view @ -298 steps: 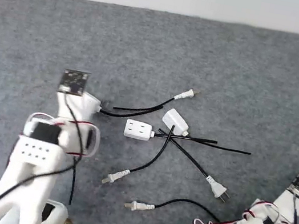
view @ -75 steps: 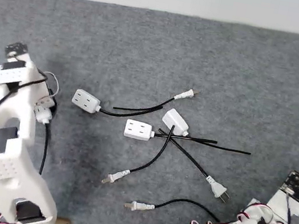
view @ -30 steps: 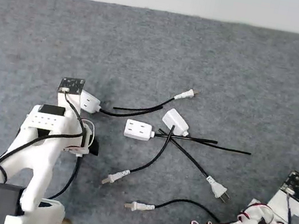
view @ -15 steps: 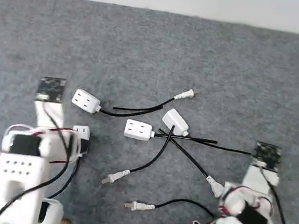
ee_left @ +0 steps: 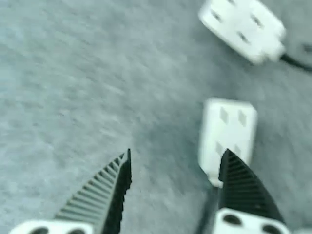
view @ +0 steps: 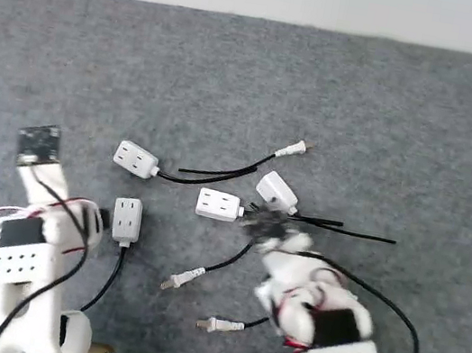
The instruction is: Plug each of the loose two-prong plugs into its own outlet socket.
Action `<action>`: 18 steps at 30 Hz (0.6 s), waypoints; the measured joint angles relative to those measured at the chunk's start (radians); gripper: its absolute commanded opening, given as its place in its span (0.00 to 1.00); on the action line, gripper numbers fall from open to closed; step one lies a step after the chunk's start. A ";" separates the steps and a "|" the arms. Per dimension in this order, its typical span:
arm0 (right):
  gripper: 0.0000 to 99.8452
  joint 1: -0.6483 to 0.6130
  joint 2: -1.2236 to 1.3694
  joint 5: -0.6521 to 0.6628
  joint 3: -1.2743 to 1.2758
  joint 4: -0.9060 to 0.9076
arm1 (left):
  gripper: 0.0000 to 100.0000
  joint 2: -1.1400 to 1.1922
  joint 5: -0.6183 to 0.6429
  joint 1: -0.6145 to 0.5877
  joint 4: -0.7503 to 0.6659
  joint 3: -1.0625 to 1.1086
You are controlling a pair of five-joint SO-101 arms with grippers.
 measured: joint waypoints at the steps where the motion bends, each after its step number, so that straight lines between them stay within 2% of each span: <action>1: 0.04 -0.048 0.038 -0.002 -0.025 -0.005 | 0.28 0.009 0.000 -0.035 -0.032 0.008; 5: 0.11 -0.196 0.222 -0.015 -0.157 -0.014 | 0.28 0.063 0.000 -0.129 -0.155 0.038; 8: 0.11 -0.278 0.390 -0.018 -0.247 -0.051 | 0.28 0.106 0.000 -0.144 -0.212 0.038; 12: 0.12 -0.322 0.615 0.034 -0.299 -0.150 | 0.28 0.137 0.000 -0.149 -0.250 0.038; 18: 0.12 -0.321 0.908 0.120 -0.397 -0.210 | 0.28 0.140 0.000 -0.153 -0.259 0.038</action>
